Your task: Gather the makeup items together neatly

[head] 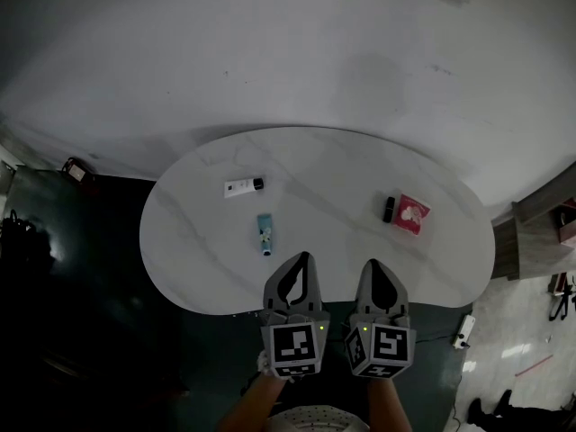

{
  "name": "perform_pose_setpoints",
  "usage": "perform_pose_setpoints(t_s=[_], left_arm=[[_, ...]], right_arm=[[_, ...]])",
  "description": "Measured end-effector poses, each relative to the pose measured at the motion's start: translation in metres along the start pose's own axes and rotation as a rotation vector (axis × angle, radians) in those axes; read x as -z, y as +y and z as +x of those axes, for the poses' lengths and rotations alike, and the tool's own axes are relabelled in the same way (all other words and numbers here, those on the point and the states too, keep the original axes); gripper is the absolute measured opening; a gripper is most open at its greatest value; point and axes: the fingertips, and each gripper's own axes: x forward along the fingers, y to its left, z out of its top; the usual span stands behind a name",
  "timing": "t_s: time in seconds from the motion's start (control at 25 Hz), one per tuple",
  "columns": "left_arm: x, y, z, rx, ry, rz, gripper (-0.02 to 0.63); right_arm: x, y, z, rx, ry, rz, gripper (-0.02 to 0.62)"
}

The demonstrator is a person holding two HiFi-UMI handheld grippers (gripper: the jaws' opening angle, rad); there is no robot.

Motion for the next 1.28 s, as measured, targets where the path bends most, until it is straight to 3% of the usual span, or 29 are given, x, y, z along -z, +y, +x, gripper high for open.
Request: perform_pose_setpoints(t_s=[0.76, 1.28], left_arm=[[0.006, 0.025, 0.031, -0.021, 0.025, -0.022, 0.034], [0.004, 0.018, 0.089, -0.078, 0.06, -0.044, 0.034]], right_arm=[[-0.003, 0.004, 0.036, 0.0, 0.026, -0.009, -0.005], [-0.013, -0.031, 0.093, -0.053, 0.07, -0.017, -0.005]])
